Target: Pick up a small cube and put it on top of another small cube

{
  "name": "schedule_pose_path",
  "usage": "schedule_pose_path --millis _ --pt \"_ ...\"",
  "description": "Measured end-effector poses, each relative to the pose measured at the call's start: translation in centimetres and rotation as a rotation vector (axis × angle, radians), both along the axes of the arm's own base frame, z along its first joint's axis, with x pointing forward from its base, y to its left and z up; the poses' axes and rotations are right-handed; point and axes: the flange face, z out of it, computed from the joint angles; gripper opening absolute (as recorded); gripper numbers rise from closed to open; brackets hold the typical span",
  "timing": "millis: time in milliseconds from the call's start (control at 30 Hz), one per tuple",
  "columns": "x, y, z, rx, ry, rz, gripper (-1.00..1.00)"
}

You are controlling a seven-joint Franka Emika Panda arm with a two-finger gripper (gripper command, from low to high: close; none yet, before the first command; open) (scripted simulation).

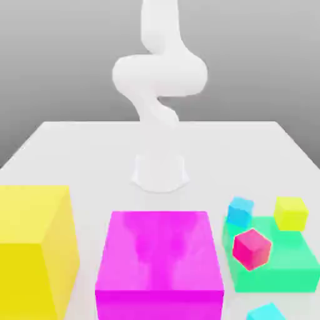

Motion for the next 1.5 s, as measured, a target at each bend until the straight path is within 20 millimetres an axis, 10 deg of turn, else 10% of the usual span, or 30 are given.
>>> schedule_pose_path --millis 533,1133,1167,1367,1500 --pt "14.6 8.7 -22.6 -0.094 0.383 0.162 0.0" --pt "15.1 17.3 -53.5 -0.135 0.73 0.345 0.0" --pt "15.0 17.4 -54.6 -0.135 0.73 0.346 -1.0" --pt "15.0 17.4 -55.2 -0.134 0.731 0.346 -1.0" --pt "15.1 17.4 -51.0 -0.134 0.731 0.347 -1.0"
